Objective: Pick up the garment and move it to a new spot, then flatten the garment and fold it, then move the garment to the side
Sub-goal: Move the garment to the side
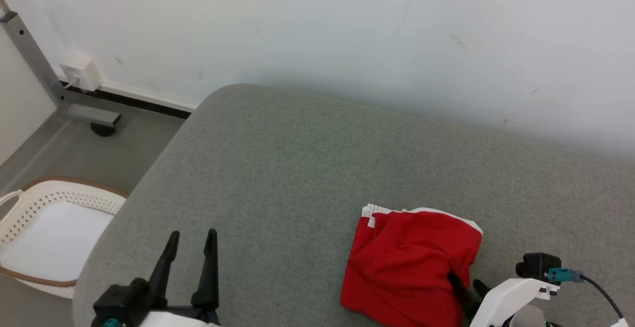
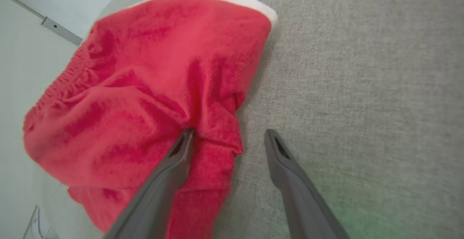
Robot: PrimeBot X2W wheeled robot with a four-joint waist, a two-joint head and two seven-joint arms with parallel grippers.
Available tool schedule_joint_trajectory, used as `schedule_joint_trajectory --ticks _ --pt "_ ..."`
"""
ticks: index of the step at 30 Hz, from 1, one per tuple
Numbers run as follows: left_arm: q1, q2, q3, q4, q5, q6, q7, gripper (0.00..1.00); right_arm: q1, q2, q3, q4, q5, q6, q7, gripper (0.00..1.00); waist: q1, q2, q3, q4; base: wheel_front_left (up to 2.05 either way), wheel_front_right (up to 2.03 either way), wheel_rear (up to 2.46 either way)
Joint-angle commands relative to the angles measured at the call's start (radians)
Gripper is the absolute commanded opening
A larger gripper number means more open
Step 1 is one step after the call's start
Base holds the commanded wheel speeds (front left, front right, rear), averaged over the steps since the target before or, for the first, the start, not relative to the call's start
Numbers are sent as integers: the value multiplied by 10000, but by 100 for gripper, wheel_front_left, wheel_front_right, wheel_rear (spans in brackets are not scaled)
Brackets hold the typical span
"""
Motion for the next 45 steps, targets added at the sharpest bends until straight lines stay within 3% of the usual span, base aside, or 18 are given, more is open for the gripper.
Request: schedule_joint_trajectory --ticks 1,5,6,7,8,9,19,30,45 --pt "-105 33 -25 8 48 -47 3 100 -91 1 164 256 537 5 117 100 0 -1 82 116 0 0 0" --pt "-142 34 -45 40 62 -71 3 100 -202 45 653 722 1464 5 398 100 0 -1 230 221 0 0 0" --pt "-156 32 -54 47 61 -72 3 100 -232 50 787 854 1541 2 420 82 0 -1 270 234 0 0 0" --pt "-164 34 -53 53 55 -82 3 100 -284 63 862 1007 1627 -7 383 56 0 -1 316 240 0 0 0" --pt "-178 34 -51 63 48 -90 3 100 -359 66 954 1131 1766 -9 386 19 0 -1 354 238 0 0 0" --pt "-195 34 -45 70 39 -96 3 100 -425 76 1044 1225 1874 -9 350 0 0 -1 392 229 0 0 0" --pt "-206 32 -91 61 -37 -126 3 100 -1485 -32 1524 1337 1946 -7 -983 0 0 -1 408 -390 0 0 0" --pt "-374 32 -911 99 151 -242 3 100 -2452 -468 1783 1066 1527 -7 -1095 0 0 -1 307 -2450 0 0 0" --pt "-681 35 -1834 207 168 -323 5 100 -2304 -718 1787 508 1618 -7 -1209 0 0 -1 581 -5063 0 0 0"
